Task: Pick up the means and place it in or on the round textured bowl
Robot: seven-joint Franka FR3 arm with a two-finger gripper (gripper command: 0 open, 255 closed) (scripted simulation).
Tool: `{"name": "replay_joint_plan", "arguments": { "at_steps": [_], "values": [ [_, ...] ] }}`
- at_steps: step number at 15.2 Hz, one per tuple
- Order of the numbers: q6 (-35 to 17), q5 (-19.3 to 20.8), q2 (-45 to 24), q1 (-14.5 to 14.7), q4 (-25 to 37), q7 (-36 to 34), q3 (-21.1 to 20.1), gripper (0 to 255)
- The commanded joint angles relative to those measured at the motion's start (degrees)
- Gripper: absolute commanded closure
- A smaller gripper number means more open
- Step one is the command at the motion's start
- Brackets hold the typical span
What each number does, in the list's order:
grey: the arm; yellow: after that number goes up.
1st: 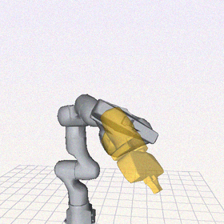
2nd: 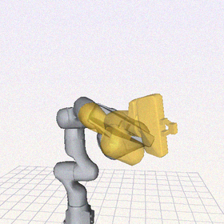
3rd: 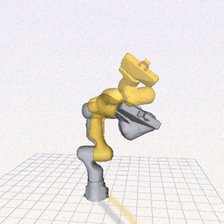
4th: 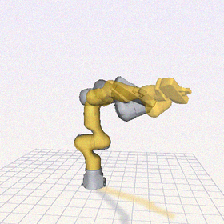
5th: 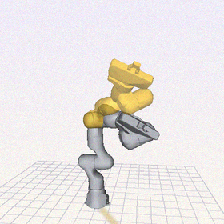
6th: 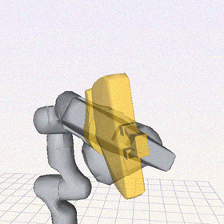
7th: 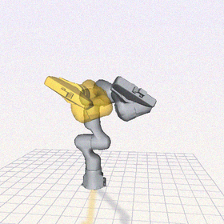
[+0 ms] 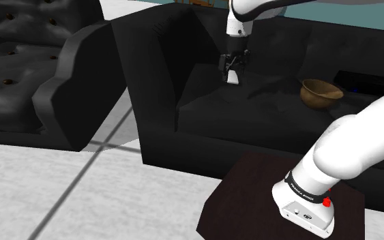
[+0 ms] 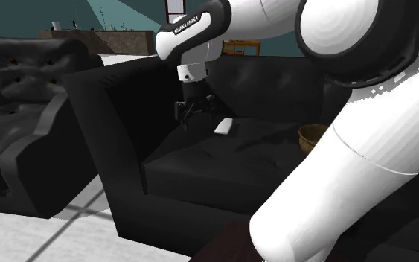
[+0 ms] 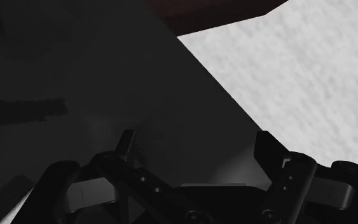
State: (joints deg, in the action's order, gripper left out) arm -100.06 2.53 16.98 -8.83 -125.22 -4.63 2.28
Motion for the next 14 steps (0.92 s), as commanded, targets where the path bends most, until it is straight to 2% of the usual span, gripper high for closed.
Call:
{"name": "replay_joint_plan", "arguments": {
  "at_steps": [1, 14],
  "values": [
    [-1.55, -0.04, -3.72, -1.20, 2.41, -1.20, 1.10, 0],
    [-5.77, -4.23, -26.91, -7.82, 22.74, -8.55, 7.53, 0]
  ]
}}
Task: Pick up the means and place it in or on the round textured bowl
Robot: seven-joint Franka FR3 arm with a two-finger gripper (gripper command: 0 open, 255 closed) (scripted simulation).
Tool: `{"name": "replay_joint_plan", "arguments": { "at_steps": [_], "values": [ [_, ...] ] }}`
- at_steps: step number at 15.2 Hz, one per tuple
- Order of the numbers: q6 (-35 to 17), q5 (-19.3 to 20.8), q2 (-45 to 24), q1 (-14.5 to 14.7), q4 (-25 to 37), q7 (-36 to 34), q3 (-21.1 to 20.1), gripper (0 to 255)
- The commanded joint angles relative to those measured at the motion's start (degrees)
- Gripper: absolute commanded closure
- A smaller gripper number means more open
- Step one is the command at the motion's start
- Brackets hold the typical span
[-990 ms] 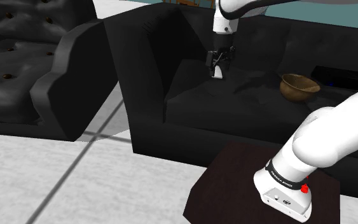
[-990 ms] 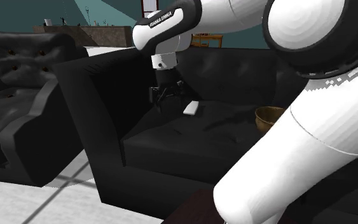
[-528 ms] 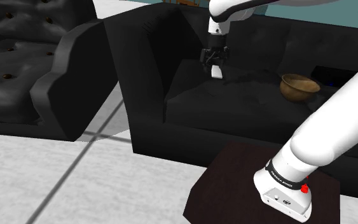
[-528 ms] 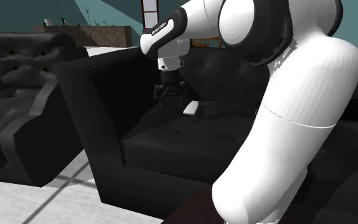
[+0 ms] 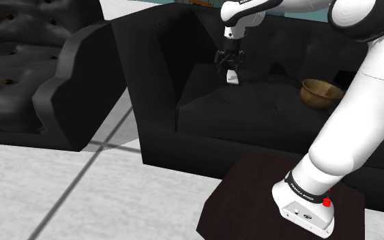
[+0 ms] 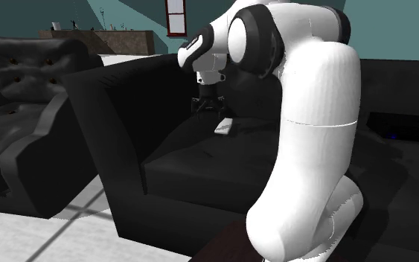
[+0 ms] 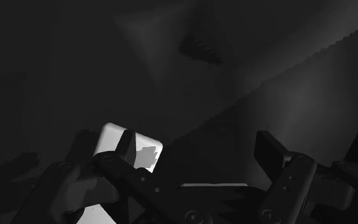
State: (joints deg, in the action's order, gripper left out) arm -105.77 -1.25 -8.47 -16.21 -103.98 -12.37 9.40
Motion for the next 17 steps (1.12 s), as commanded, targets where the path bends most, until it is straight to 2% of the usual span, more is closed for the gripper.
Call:
{"name": "replay_joint_plan", "arguments": {
  "at_steps": [1, 12, 17],
  "values": [
    [-0.09, -0.98, -3.19, -1.03, 3.27, -1.28, 0.88, 0],
    [1.85, -7.57, -21.19, -8.89, 23.72, -6.46, 4.98, 0],
    [-1.78, -7.78, -21.59, -8.69, 20.47, -6.25, 4.82, 0]
  ]
}}
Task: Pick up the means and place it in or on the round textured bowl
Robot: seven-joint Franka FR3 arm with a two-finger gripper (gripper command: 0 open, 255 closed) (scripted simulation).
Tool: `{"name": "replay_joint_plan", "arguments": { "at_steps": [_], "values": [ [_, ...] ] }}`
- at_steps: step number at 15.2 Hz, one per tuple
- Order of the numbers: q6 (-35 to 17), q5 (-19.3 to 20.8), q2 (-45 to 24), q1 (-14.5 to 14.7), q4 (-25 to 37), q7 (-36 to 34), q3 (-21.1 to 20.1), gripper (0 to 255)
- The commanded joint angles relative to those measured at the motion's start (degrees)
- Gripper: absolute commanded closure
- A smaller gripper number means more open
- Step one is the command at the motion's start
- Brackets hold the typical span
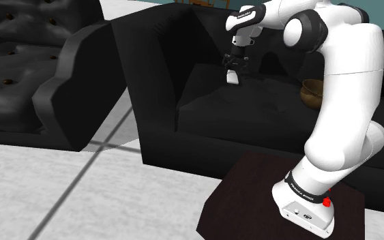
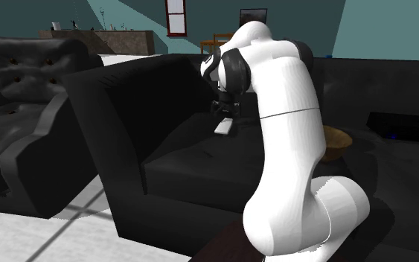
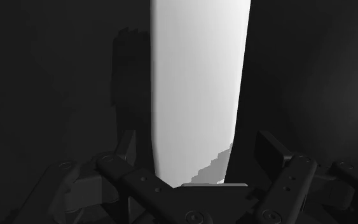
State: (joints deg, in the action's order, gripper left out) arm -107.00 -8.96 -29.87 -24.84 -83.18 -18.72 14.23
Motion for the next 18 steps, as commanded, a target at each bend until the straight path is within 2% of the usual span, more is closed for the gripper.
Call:
{"name": "replay_joint_plan", "arguments": {
  "at_steps": [1, 10, 11, 18],
  "values": [
    [-1.26, -0.13, -0.31, -0.02, -0.92, 0.14, -0.04, 0],
    [-2.34, -0.22, -0.53, 0.02, -1.80, 0.22, -0.09, 0],
    [-2.34, -0.22, -0.53, 0.02, -1.80, 0.22, -0.09, 255],
    [-2.36, -0.21, -0.51, 0.03, -1.84, 0.21, -0.09, 255]
  ]
}}
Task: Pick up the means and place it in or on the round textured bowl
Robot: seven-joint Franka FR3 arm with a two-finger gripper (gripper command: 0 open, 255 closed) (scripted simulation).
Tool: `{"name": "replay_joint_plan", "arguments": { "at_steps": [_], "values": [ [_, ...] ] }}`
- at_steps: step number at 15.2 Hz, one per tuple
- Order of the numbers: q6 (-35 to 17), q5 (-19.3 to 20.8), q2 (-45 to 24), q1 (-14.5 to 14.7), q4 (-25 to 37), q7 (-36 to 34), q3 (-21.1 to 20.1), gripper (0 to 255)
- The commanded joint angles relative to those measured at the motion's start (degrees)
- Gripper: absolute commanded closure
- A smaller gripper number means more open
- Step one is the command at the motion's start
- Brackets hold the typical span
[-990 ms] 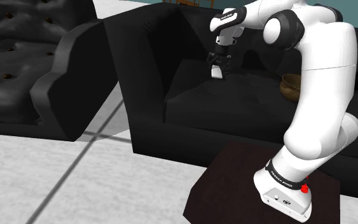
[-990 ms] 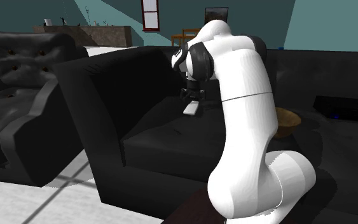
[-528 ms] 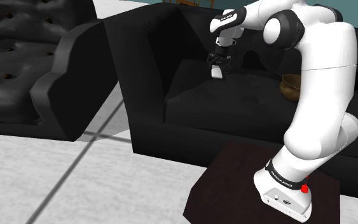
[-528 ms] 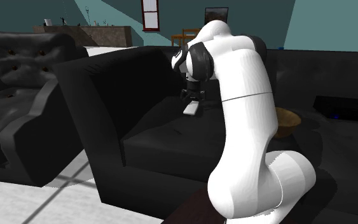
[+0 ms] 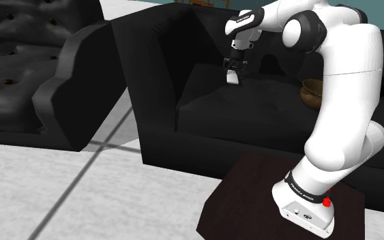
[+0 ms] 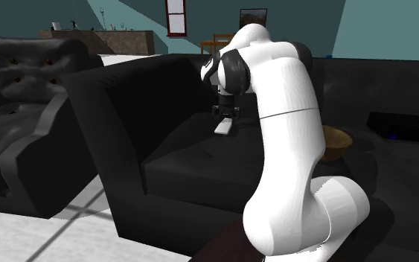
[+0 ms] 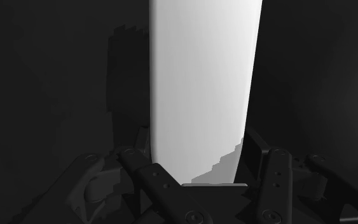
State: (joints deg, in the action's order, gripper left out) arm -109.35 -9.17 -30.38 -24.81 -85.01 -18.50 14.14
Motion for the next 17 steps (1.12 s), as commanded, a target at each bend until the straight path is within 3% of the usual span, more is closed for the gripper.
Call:
{"name": "replay_joint_plan", "arguments": {
  "at_steps": [1, 17],
  "values": [
    [0.00, 0.00, 0.00, 0.00, 0.00, 0.00, 0.00, 255],
    [10.30, 0.79, 2.25, -0.29, 8.16, -0.83, 0.42, 255]
  ]
}}
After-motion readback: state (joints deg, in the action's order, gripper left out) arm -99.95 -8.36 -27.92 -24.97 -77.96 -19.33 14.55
